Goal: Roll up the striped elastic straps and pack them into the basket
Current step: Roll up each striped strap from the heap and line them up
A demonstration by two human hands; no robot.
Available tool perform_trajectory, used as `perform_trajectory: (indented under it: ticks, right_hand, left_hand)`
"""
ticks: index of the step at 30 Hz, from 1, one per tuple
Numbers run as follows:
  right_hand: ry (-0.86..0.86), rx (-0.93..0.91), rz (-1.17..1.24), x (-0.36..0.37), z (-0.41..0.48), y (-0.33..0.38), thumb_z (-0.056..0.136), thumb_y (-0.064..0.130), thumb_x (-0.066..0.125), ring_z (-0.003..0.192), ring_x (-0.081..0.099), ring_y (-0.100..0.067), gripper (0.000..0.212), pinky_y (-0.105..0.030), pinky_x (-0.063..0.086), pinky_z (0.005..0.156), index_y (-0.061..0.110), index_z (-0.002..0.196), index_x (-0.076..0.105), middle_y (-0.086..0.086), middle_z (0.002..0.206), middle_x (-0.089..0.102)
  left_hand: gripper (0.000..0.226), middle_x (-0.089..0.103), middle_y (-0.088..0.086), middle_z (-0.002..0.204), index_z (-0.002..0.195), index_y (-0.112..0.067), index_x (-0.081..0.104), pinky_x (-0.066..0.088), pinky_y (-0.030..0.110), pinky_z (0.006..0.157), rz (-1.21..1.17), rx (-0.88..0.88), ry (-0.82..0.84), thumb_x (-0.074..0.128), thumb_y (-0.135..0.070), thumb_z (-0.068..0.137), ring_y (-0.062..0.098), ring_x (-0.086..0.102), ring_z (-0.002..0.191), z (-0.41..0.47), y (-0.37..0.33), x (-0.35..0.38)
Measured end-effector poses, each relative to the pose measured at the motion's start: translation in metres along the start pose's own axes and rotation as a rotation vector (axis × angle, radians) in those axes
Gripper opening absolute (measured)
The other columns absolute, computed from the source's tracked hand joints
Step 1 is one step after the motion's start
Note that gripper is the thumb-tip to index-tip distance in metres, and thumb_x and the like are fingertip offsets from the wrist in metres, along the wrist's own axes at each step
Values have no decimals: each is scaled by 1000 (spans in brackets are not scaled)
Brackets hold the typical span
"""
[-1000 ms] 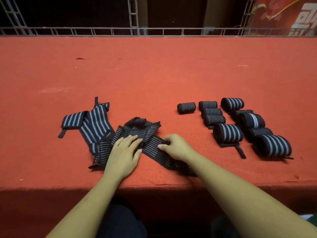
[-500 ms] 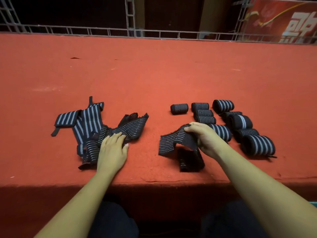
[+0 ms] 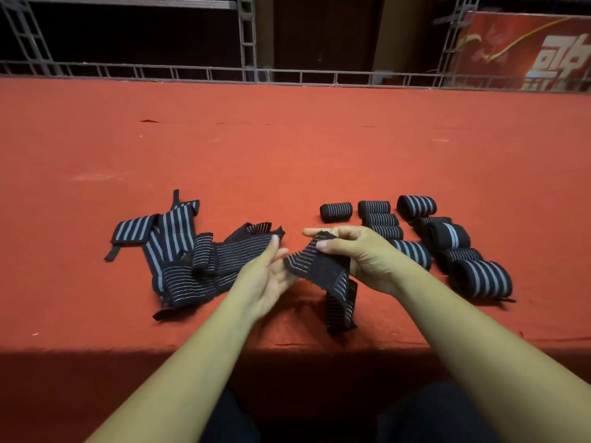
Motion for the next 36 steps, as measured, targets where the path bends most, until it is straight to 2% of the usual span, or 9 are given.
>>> perform_trajectory:
  ticks: [2,4,6,11,16,22,25,31,36]
  right_hand:
    - [5,61,-74,-8,-3,-9,88,2,69,115,64,-28,19,-43,48,101,7,74,56,-6,124,71]
    - [6,138,-189,-16,-6,-21,82,14,79,102,63,-25,29,-43,47,89,15,67,55,-10,119,72]
    - [-45,163,-249,-26,-8,-26,71,31,87,84,59,-20,28,-36,43,73,21,69,61,-9,98,72]
    - [-301,69,-414,-40,-6,-3,82,52,74,82,66,-10,36,-30,51,75,20,96,71,6,88,74]
    - [-274,-28,-591,-27,1,21,92,28,71,51,44,-6,20,-21,36,50,10,82,71,11,56,54]
    - [-320,-166,-872,-21,1,46,87,30,76,52,51,-5,11,-25,42,52,19,87,76,5,58,62]
    - [-284,-135,-634,-17,1,43,93,20,70,45,48,-12,8,-25,39,44,15,98,74,-5,58,63]
    - [-252,-110,-380,-14,-1,46,89,35,73,69,58,-14,26,-34,48,64,9,92,70,-1,76,66]
    - [-75,-71,-176,0,0,46,83,1,75,79,66,-18,30,-38,49,76,12,108,62,2,78,68]
  left_hand:
    - [15,67,21,106,111,-2,58,59,31,72,-30,156,-87,59,-6,97,21,69,81,1,-17,0]
    - [20,68,12,93,104,-9,56,58,25,60,78,267,-136,56,8,94,15,68,71,-2,-30,5]
    - [24,70,8,90,103,-12,53,57,27,62,193,335,-100,55,10,94,17,67,74,-5,-36,14]
    - [33,76,4,97,114,-15,46,53,31,73,422,366,18,62,5,93,16,70,82,-8,-36,28]
    - [24,76,11,106,112,-7,50,55,36,79,540,342,141,62,2,94,21,71,90,-15,-34,36]
    - [10,76,9,91,100,-10,62,56,36,79,555,445,109,63,-2,94,21,71,84,-21,-42,30]
    - [16,71,3,85,93,-17,66,52,28,71,513,480,108,63,-1,94,16,66,80,-25,-45,35]
    - [33,71,18,107,92,-9,76,54,33,81,196,367,323,50,-28,100,24,67,89,-35,-39,55]
    - [41,66,8,122,122,-17,57,51,27,96,465,463,249,74,-26,86,14,63,113,-30,-43,54]
Point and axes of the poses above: each hand's wrist, its own z-axis towards the middle knuckle, its own x-axis out of the palm, y = z × x, the point moved 9 cm from there along z, towards the middle knuckle
